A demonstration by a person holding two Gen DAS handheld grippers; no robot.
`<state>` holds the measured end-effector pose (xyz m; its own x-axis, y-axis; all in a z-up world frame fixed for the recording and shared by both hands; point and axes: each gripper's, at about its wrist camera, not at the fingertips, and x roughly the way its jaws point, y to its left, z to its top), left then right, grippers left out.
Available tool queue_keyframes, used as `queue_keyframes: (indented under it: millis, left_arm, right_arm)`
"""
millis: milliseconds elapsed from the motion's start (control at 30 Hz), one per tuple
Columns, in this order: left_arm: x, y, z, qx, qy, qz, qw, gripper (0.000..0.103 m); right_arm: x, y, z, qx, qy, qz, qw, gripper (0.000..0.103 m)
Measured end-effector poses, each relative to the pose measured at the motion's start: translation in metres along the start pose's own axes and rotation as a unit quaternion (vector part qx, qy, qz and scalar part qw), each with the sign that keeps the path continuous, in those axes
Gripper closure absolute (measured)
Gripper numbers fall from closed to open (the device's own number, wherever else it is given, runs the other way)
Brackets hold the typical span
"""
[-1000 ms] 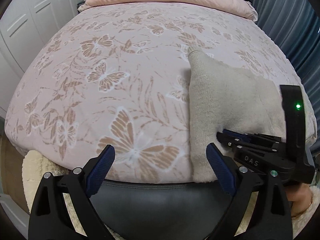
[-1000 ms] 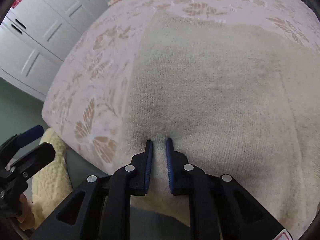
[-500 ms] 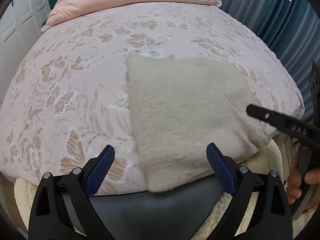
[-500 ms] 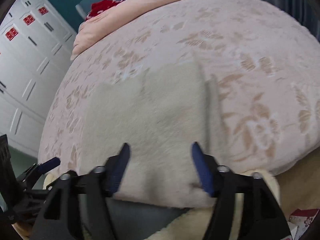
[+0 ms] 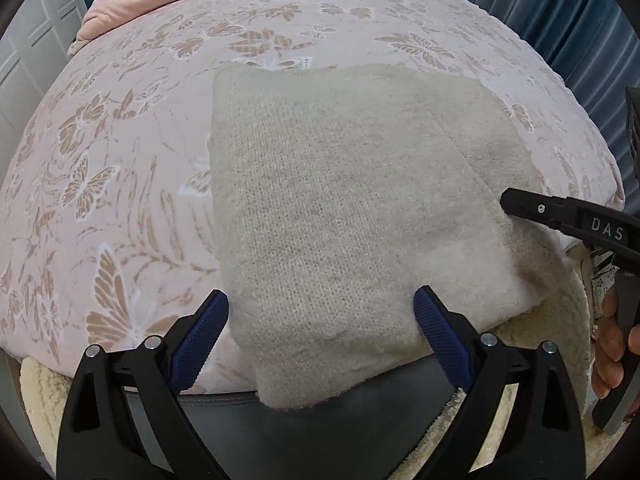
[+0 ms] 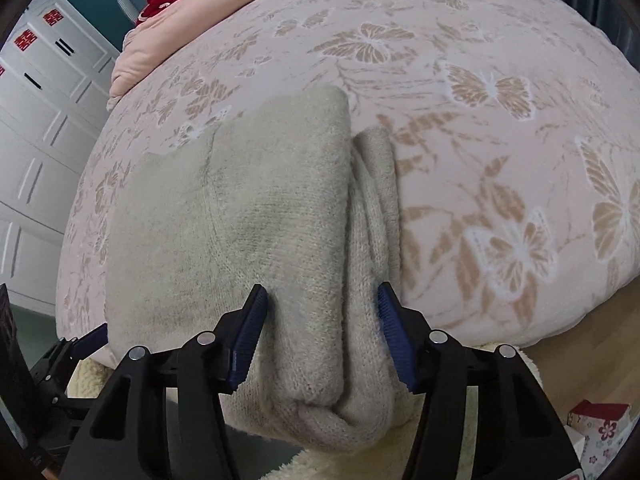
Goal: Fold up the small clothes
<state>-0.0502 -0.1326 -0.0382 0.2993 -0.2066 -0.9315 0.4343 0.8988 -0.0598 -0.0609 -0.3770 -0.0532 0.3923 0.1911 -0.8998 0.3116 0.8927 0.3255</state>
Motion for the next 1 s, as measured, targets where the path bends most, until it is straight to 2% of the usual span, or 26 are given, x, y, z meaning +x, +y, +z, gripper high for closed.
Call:
queue_keyframes:
  millis: [67, 133, 233, 300, 333, 367, 400, 433, 467, 533, 567, 633, 733, 833, 867, 933, 1000]
  left_arm:
    - [0.003, 0.001, 0.000, -0.007, 0.004, 0.000, 1.0000, 0.011]
    - [0.002, 0.001, -0.001, -0.006, 0.003, 0.003, 1.0000, 0.011]
    - [-0.003, 0.004, 0.000, -0.013, 0.001, -0.002, 0.9999, 0.011]
    - [-0.006, 0.006, 0.002, -0.019, -0.005, -0.010, 0.9998, 0.010]
    - [-0.006, 0.006, 0.003, -0.020, -0.007, -0.008, 0.9997, 0.010]
    - [-0.003, 0.004, 0.004, -0.017, -0.004, -0.002, 0.9999, 0.010]
    - [0.002, 0.003, 0.004, -0.011, 0.001, 0.002, 0.9999, 0.010]
    - [0.007, 0.001, 0.004, -0.007, 0.007, 0.003, 0.9999, 0.008]
    - [0.012, 0.000, 0.003, -0.004, 0.015, 0.003, 0.9999, 0.008]
    - [0.013, -0.001, 0.001, -0.003, 0.014, 0.008, 0.9999, 0.008]
    - [0.011, -0.001, 0.000, 0.000, 0.009, 0.010, 0.9999, 0.008]
    - [0.008, -0.002, 0.001, 0.002, 0.006, 0.012, 0.9999, 0.009]
    - [0.001, 0.001, 0.003, -0.005, 0.002, 0.006, 1.0000, 0.009]
    - [-0.004, 0.005, 0.004, -0.018, 0.000, 0.005, 0.9998, 0.009]
    - [-0.005, 0.006, 0.005, -0.021, 0.001, 0.005, 0.9998, 0.009]
    - [-0.008, 0.009, 0.004, -0.024, 0.003, 0.010, 0.9996, 0.009]
    - [-0.012, 0.013, 0.003, -0.027, -0.002, 0.012, 0.9996, 0.010]
  right_arm:
    - [-0.002, 0.001, -0.001, -0.002, -0.001, 0.006, 1.000, 0.079]
    - [-0.017, 0.008, -0.002, -0.012, -0.021, 0.019, 1.000, 0.084]
    - [-0.063, 0.017, -0.002, -0.008, -0.077, 0.091, 0.993, 0.086]
    - [-0.081, 0.015, 0.000, -0.004, -0.093, 0.111, 0.989, 0.087]
    - [-0.073, 0.007, 0.000, 0.003, -0.082, 0.101, 0.991, 0.087]
    - [-0.055, -0.002, -0.003, 0.008, -0.064, 0.069, 0.996, 0.086]
    - [-0.030, -0.012, -0.006, 0.009, -0.033, 0.032, 0.999, 0.086]
    - [-0.005, -0.023, -0.012, 0.018, 0.005, 0.015, 1.000, 0.085]
    - [0.004, -0.034, -0.017, 0.045, 0.008, 0.027, 0.999, 0.084]
    - [-0.011, -0.030, -0.016, 0.049, -0.012, 0.043, 0.998, 0.082]
    - [-0.022, -0.024, -0.013, 0.039, -0.025, 0.029, 0.999, 0.077]
    - [-0.045, -0.011, -0.007, 0.025, -0.056, -0.008, 0.998, 0.076]
    - [-0.074, 0.018, 0.002, -0.017, -0.100, 0.017, 0.995, 0.076]
    - [-0.068, 0.058, 0.018, -0.070, -0.084, 0.072, 0.991, 0.083]
    - [-0.058, 0.070, 0.023, -0.086, -0.076, 0.077, 0.990, 0.086]
    - [-0.025, 0.092, 0.032, -0.113, -0.047, 0.064, 0.990, 0.087]
    - [0.022, 0.099, 0.037, -0.114, 0.003, 0.050, 0.992, 0.087]
